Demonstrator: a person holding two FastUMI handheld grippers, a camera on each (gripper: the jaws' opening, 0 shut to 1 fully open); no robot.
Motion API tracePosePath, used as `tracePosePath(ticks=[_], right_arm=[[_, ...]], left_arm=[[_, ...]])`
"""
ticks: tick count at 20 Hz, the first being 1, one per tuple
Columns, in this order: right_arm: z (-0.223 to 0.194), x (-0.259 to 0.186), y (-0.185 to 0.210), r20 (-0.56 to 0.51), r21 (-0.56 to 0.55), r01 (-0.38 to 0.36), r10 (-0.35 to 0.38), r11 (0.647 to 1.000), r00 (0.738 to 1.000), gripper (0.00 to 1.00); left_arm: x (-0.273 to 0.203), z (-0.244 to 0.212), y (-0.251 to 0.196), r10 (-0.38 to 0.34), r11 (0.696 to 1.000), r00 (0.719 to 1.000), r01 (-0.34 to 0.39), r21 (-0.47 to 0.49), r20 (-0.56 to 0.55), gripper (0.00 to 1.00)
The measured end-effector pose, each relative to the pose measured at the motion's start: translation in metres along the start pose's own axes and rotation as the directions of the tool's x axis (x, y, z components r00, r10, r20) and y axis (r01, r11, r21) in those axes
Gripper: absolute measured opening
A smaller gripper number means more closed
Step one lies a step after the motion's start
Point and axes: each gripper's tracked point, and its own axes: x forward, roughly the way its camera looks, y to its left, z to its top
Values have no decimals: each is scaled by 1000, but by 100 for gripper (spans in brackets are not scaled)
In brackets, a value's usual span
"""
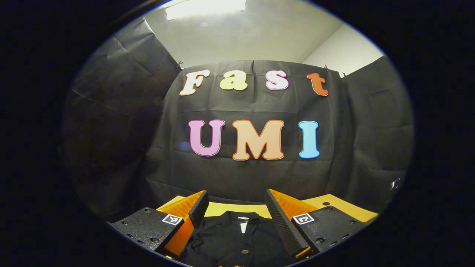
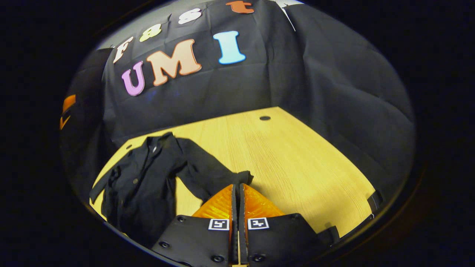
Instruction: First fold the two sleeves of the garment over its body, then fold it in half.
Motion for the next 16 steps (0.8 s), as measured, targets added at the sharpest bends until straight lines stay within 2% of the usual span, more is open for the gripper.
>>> tracePosePath(ticks=[7,16], right_arm=[[58,2,73,125,-76,-41,50,996,991,4],[80,11,185,160,-165,-138,165,977,973,4]], left_arm=[[-7,9,76,64,998,998,-65,27,26,92],[-24,-5,168,175,984,985,-175,14,12,92]])
